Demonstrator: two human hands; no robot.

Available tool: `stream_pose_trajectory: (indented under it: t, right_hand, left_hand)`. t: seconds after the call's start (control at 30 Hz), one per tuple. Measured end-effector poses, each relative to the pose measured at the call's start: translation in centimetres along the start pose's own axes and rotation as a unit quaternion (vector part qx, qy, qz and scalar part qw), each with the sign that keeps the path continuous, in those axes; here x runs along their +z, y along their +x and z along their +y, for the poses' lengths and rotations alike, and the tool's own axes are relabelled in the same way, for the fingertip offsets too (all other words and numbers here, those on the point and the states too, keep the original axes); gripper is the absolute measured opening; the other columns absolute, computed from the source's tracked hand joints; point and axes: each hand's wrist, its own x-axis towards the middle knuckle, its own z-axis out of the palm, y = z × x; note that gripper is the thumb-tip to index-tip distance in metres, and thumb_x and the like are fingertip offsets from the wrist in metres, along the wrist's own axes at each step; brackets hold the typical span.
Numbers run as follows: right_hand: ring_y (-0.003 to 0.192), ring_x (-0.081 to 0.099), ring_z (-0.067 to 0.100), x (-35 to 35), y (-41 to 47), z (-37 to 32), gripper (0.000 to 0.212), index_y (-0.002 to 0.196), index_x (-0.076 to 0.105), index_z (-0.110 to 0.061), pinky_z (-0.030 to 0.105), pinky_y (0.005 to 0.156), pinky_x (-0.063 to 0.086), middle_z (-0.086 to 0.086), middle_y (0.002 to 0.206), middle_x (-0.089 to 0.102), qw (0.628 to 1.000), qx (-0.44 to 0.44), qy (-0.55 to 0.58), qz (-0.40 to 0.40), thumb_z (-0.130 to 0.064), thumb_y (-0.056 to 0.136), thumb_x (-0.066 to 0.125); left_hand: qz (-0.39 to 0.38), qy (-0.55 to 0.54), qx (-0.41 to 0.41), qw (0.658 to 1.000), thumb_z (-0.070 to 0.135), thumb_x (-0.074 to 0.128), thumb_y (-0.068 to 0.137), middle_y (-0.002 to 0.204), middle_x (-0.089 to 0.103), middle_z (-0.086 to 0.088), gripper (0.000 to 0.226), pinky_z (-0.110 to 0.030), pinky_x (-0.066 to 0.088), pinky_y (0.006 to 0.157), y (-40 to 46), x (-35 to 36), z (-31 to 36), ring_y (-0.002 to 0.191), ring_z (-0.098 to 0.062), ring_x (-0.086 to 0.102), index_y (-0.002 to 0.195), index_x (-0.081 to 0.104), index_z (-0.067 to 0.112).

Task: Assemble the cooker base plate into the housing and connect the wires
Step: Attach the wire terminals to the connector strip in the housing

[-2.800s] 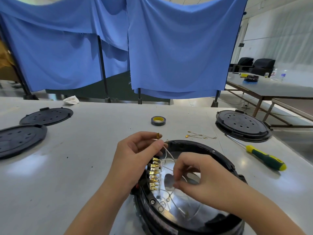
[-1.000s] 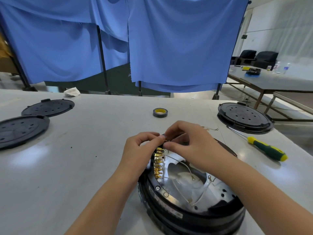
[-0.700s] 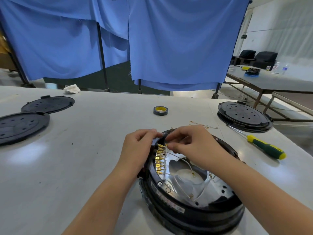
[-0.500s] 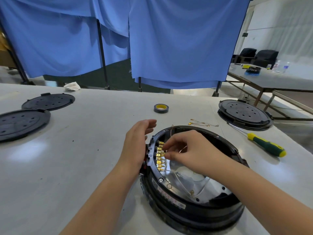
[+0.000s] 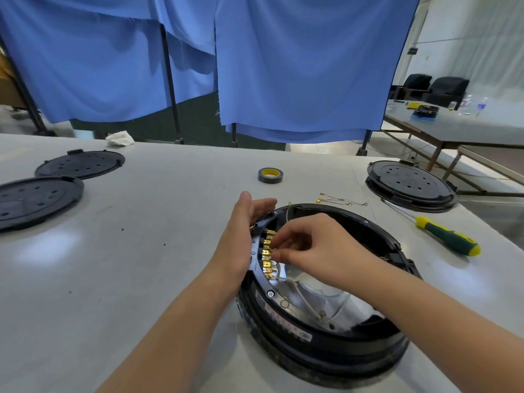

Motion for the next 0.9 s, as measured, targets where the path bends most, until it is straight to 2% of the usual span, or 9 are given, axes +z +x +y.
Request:
stream_pose_trajectory:
  t: [0.1,0.2,0.47,0.73,0.9]
  right_hand:
    - [0.068,0.066,-0.003,0.05,0.04,0.05,0.015,0.079,0.074,-0.028,0.011,0.067,0.051,-0.009,0.072,0.072,1.0,-0.003,0.0,-0.003,-0.013,0.08,0.075]
    - [0.07,0.067,-0.002,0.18,0.11,0.13,0.013,0.08,0.074,-0.029,0.012,0.071,0.053,-0.008,0.074,0.073,1.0,-0.008,-0.014,0.001,-0.016,0.08,0.075]
    - [0.067,0.064,-0.003,0.61,0.05,0.07,0.008,0.081,0.075,-0.026,0.007,0.065,0.048,-0.01,0.071,0.071,0.998,-0.04,-0.043,0.019,-0.018,0.081,0.073]
    - [0.076,0.064,-0.001,0.5,0.35,-0.1,0.012,0.085,0.076,-0.022,0.015,0.077,0.051,-0.013,0.079,0.069,0.997,-0.052,-0.065,0.006,-0.012,0.082,0.071]
    - [0.068,0.064,-0.002,0.71,0.06,-0.01,0.009,0.079,0.075,-0.025,0.009,0.065,0.049,-0.011,0.07,0.07,0.997,-0.047,-0.055,0.03,-0.017,0.08,0.073]
  left_hand:
    - [-0.003,0.007,-0.004,1.0,0.048,0.016,0.102,0.125,0.063,0.004,0.053,-0.031,0.041,0.103,0.02,0.2,0.1,0.119,-0.011,0.056,0.115,0.061,0.024]
    - [-0.008,0.013,-0.01,1.0,0.05,0.016,0.101,0.134,0.057,0.003,0.049,-0.035,0.035,0.11,-0.14,0.48,0.36,0.125,-0.013,0.051,0.12,0.056,0.029]
    - [-0.013,0.013,-0.007,1.0,0.047,0.014,0.102,0.131,0.056,0.002,0.046,-0.035,0.034,0.111,-0.47,0.88,0.73,0.125,-0.014,0.051,0.119,0.053,0.028]
    - [-0.015,0.02,-0.009,1.0,0.048,0.015,0.102,0.128,0.057,0.003,0.046,-0.033,0.037,0.108,-0.6,0.94,0.9,0.12,-0.012,0.053,0.119,0.053,0.028]
    - [-0.009,0.019,-0.013,1.0,0.047,0.016,0.102,0.128,0.058,0.003,0.044,-0.036,0.034,0.112,-0.57,1.03,0.95,0.123,-0.014,0.052,0.115,0.054,0.029]
